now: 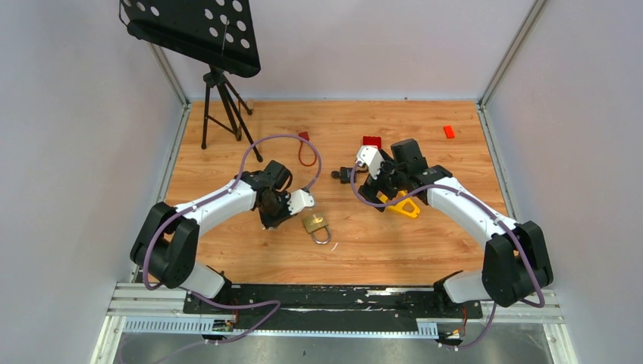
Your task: Unlock with the key
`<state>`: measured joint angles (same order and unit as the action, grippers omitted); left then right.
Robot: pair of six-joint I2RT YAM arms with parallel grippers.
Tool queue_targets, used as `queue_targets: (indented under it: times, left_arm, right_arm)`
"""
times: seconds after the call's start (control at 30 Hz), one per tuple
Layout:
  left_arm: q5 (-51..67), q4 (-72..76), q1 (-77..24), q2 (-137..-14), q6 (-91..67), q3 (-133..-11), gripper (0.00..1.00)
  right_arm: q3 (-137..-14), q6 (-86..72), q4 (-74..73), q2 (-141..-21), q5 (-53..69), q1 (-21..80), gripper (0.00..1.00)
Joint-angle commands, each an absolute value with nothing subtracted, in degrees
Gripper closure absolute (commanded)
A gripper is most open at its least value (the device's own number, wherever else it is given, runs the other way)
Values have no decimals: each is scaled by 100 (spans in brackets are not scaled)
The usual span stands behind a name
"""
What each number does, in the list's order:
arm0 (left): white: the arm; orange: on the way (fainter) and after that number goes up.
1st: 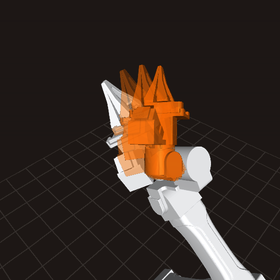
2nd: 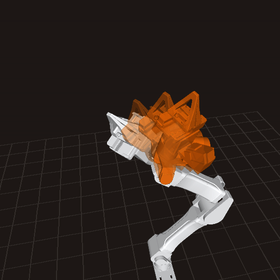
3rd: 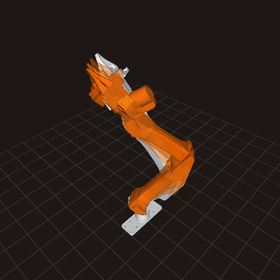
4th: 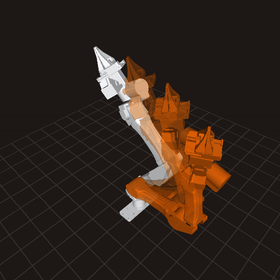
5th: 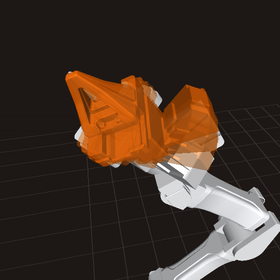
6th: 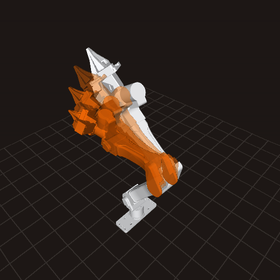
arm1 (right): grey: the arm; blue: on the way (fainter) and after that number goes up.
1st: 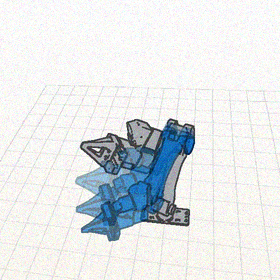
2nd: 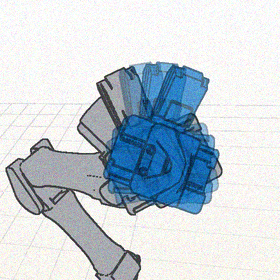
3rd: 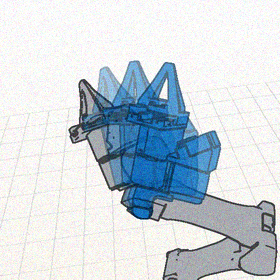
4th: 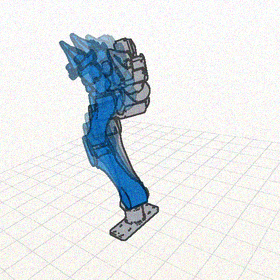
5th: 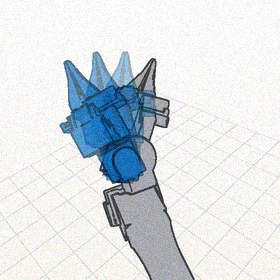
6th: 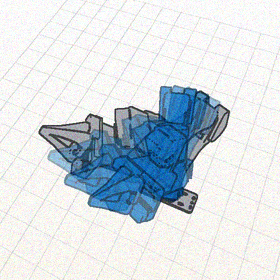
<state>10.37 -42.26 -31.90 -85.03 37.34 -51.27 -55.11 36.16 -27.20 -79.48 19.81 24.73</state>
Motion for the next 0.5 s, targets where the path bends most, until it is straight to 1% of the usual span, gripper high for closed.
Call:
queue_targets:
  times: [0.0,0.03,0.07,0.23,0.33,0.47]
  left_arm:
    - [920,-4208,-3217,-8303,3669,-5169,71]
    - [842,-4175,-3217,-8324,3649,-5141,65]
    - [772,-4130,-3207,-8346,3609,-5120,61]
    - [776,-4170,-3011,-8693,3411,-5206,50]
    - [1056,-4312,-2835,-8826,3486,-5262,39]
    - [1043,-4116,-2836,-8805,3617,-5100,37]
  right_arm:
    - [-5625,3657,-2696,-7963,1987,2513,0]
    - [-5632,3656,-2698,-7961,1986,2509,0]
    - [-5628,3658,-2697,-7963,1987,2513,0]
    - [-5628,3666,-2698,-7971,1986,2512,0]
    - [-5630,3670,-2698,-7988,1986,2505,0]
    - [-5633,3674,-2703,-8006,1987,2522,0]
